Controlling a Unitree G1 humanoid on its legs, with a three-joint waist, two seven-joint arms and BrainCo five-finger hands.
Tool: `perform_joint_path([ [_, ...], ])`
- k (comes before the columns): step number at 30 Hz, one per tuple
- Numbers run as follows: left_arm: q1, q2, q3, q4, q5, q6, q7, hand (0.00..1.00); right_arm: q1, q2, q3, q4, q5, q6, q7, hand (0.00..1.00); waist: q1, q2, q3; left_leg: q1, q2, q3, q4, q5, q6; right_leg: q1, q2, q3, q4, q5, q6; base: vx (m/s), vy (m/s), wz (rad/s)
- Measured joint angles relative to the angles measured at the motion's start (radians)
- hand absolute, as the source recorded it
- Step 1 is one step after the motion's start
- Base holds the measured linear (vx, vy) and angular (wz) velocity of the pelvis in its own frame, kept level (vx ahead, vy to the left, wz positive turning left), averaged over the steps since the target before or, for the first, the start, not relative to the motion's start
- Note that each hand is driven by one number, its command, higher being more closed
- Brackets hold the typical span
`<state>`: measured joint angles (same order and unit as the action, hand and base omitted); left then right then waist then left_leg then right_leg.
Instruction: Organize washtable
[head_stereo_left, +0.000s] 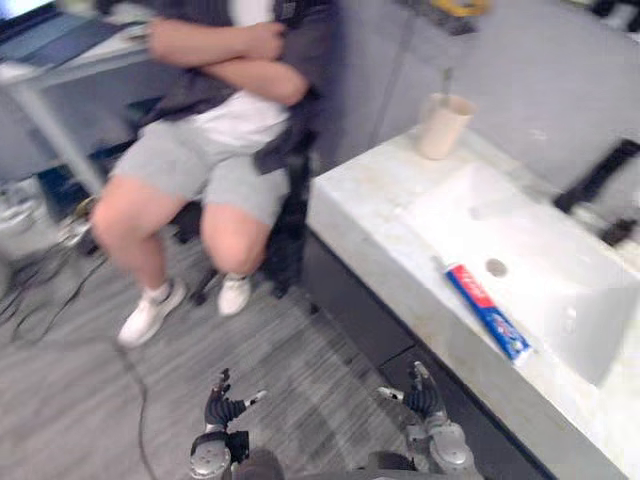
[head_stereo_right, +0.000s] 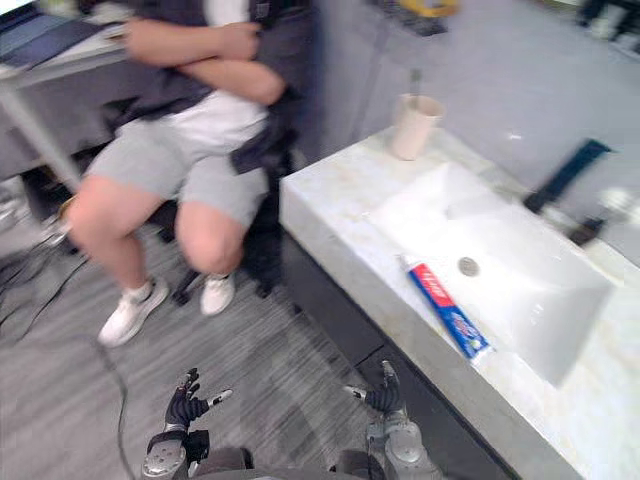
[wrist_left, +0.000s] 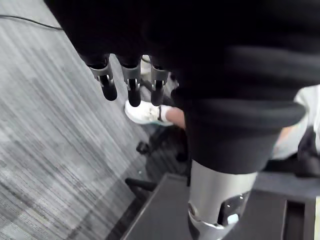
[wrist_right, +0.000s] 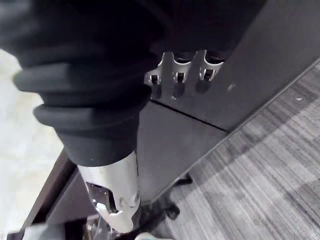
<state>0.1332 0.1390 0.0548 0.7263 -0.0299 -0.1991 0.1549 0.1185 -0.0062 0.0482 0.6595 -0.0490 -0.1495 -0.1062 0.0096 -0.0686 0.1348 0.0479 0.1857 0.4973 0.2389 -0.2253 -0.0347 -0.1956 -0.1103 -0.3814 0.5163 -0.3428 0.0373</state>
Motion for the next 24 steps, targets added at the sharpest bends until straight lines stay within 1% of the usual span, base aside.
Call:
perform_joint_path([
  [1,-0.009,0.011,0.004,0.009,0.0,0.0,0.0,0.0,-0.007,-0.001,0.0,0.016,0.0,0.001,0.0,0.0,0.0,0.0,0.0,0.011,-0.002,0.019,-0.009,0.0,0.0,-0.018,0.0,-0.056,-0.002,0.011,-0.019,0.16,0.181,-1.16],
  [2,-0.02,0.024,0.007,0.026,0.0,0.0,0.0,0.0,-0.009,-0.002,-0.007,0.029,0.0,0.001,0.001,0.0,-0.008,0.001,0.001,0.025,-0.01,0.039,-0.017,0.0,-0.001,-0.038,0.009,-0.111,-0.013,0.031,-0.054,0.24,0.139,-0.76],
  [3,-0.019,0.028,0.019,0.043,-0.003,0.008,-0.001,0.0,0.01,-0.006,-0.026,0.032,0.0,0.001,0.0,0.0,-0.041,-0.001,0.002,0.05,-0.033,0.053,-0.015,0.0,-0.001,-0.053,0.034,-0.097,-0.054,0.055,-0.087,0.28,0.095,-0.51],
  [4,-0.014,0.022,0.026,0.048,-0.002,0.011,-0.002,0.0,0.016,-0.008,-0.038,0.032,0.0,0.001,0.001,0.0,-0.051,0.0,0.003,0.064,-0.042,0.057,-0.012,-0.003,-0.007,-0.05,0.044,-0.083,-0.076,0.074,-0.093,0.28,0.033,-0.28],
  [5,-0.006,0.016,0.038,0.048,0.001,0.016,-0.004,0.0,0.036,-0.013,-0.052,0.035,0.0,0.001,0.001,0.0,-0.056,-0.002,0.001,0.085,-0.058,0.069,0.008,-0.014,-0.03,-0.042,0.057,-0.074,-0.112,0.135,-0.105,0.35,-0.034,-0.41],
  [6,-0.002,-0.001,0.052,0.05,0.001,0.02,-0.008,0.0,0.053,-0.035,-0.063,0.064,0.0,0.0,0.002,0.0,-0.055,0.005,0.001,0.088,-0.035,0.079,0.111,-0.043,-0.072,-0.009,0.074,-0.065,-0.135,0.12,-0.155,0.42,-0.012,-0.91],
  [7,0.008,-0.028,0.075,0.049,0.001,0.02,-0.011,0.0,0.046,-0.054,-0.081,0.106,0.008,0.002,0.002,0.0,-0.047,0.04,0.021,0.013,0.039,0.042,0.364,-0.032,-0.067,0.055,0.118,-0.016,-0.203,0.132,-0.163,0.41,-0.014,-0.92],
  [8,0.009,-0.033,0.074,0.049,0.001,0.02,-0.011,0.0,0.045,-0.058,-0.086,0.11,0.01,0.002,0.001,0.0,-0.047,0.046,0.025,-0.008,0.049,0.019,0.405,-0.038,-0.064,0.065,0.126,-0.005,-0.212,0.133,-0.165,0.31,0.024,-1.03],
  [9,0.019,-0.05,0.074,0.05,0.001,0.021,-0.015,0.0,0.037,-0.073,-0.102,0.136,0.012,0.003,0.0,0.0,-0.047,0.059,0.033,-0.06,0.05,-0.072,0.491,-0.075,-0.037,0.096,0.143,0.04,-0.24,0.135,-0.163,0.32,0.019,-0.97],
  [10,0.026,-0.063,0.068,0.05,-0.001,0.023,-0.021,0.0,0.033,-0.077,-0.129,0.162,0.025,0.005,0.0,0.0,-0.047,0.056,0.035,-0.09,0.032,-0.138,0.487,-0.103,-0.034,0.136,0.149,0.086,-0.266,0.138,-0.159,0.34,0.032,-1.19],
  [11,0.025,-0.07,0.066,0.05,-0.002,0.025,-0.021,0.0,0.032,-0.081,-0.146,0.18,0.04,0.005,-0.001,0.0,-0.044,0.05,0.038,-0.106,0.017,-0.178,0.455,-0.112,-0.038,0.167,0.147,0.115,-0.279,0.138,-0.157,0.29,0.034,-1.0],
  [12,0.027,-0.074,0.066,0.05,-0.005,0.026,-0.02,0.0,0.031,-0.082,-0.16,0.188,0.045,0.005,-0.002,0.0,-0.042,0.047,0.04,-0.117,0.002,-0.209,0.426,-0.114,-0.038,0.184,0.146,0.144,-0.281,0.138,-0.157,0.28,0.064,-1.0],
  [14,0.017,-0.075,0.066,0.049,-0.009,0.026,-0.019,0.0,0.025,-0.088,-0.19,0.2,0.051,0.006,-0.004,0.0,-0.037,0.047,0.045,-0.174,-0.029,-0.333,0.323,-0.11,-0.046,0.22,0.144,0.229,-0.29,0.138,-0.156,0.34,0.167,-1.33],
  [15,0.012,-0.074,0.067,0.049,-0.009,0.025,-0.018,0.0,0.026,-0.091,-0.215,0.2,0.052,0.006,-0.009,0.0,-0.036,0.055,0.05,-0.202,-0.049,-0.426,0.216,-0.076,-0.081,0.242,0.145,0.278,-0.295,0.136,-0.128,0.31,0.211,-1.28],
  [16,0.012,-0.074,0.066,0.049,-0.01,0.025,-0.018,0.0,0.03,-0.095,-0.22,0.2,0.052,0.005,-0.011,0.0,-0.036,0.064,0.049,-0.205,-0.049,-0.452,0.165,-0.038,-0.088,0.25,0.149,0.291,-0.296,0.131,-0.112,0.26,0.191,-1.14],
  [17,0.012,-0.079,0.068,0.067,-0.022,0.042,-0.008,0.0,0.036,-0.107,-0.229,0.201,0.052,0.004,-0.014,0.0,-0.041,0.085,0.056,-0.214,-0.044,-0.488,0.123,0.067,-0.073,0.266,0.161,0.323,-0.297,0.12,-0.087,0.21,0.161,-0.81],
  [18,0.019,-0.066,0.07,0.097,-0.032,0.042,-0.001,0.0,0.042,-0.098,-0.24,0.198,0.056,0.006,-0.024,0.0,-0.044,0.074,0.052,-0.186,-0.055,-0.468,0.115,0.058,-0.071,0.281,0.141,0.355,-0.306,0.121,-0.063,0.26,0.236,-0.64],
  [19,0.024,-0.057,0.068,0.101,-0.039,0.043,0.0,0.0,0.053,-0.095,-0.247,0.192,0.06,0.004,-0.025,0.0,-0.048,0.067,0.048,-0.168,-0.064,-0.461,0.093,0.059,-0.068,0.279,0.126,0.363,-0.311,0.123,-0.057,0.27,0.262,-0.38],
  [20,0.025,-0.048,0.064,0.104,-0.039,0.043,0.0,0.0,0.064,-0.089,-0.26,0.192,0.066,0.004,-0.025,0.0,-0.048,0.054,0.047,-0.159,-0.077,-0.438,0.072,0.064,-0.055,0.274,0.106,0.375,-0.314,0.124,-0.045,0.18,0.215,-0.23],
  [21,0.027,-0.044,0.063,0.106,-0.038,0.043,0.0,0.0,0.067,-0.082,-0.275,0.192,0.077,0.006,-0.024,0.0,-0.044,0.053,0.046,-0.155,-0.081,-0.421,0.07,0.062,-0.049,0.271,0.098,0.396,-0.319,0.134,-0.028,0.09,0.102,-0.18],
  [22,0.043,-0.012,0.027,0.179,-0.036,0.037,-0.003,0.0,0.053,-0.079,-0.275,0.227,0.083,0.006,-0.023,0.0,0.003,0.014,-0.032,0.038,-0.225,-0.362,-0.308,0.232,0.046,0.279,0.001,0.516,-0.448,0.196,0.055,0.02,0.035,-0.13],
  [24,0.043,-0.012,0.027,0.179,-0.036,0.037,-0.003,0.0,0.053,-0.079,-0.275,0.227,0.083,0.006,-0.023,0.0,0.003,0.013,-0.032,0.038,-0.225,-0.362,-0.307,0.232,0.046,0.279,0.001,0.516,-0.447,0.196,0.055,0.0,0.0,0.0],
])
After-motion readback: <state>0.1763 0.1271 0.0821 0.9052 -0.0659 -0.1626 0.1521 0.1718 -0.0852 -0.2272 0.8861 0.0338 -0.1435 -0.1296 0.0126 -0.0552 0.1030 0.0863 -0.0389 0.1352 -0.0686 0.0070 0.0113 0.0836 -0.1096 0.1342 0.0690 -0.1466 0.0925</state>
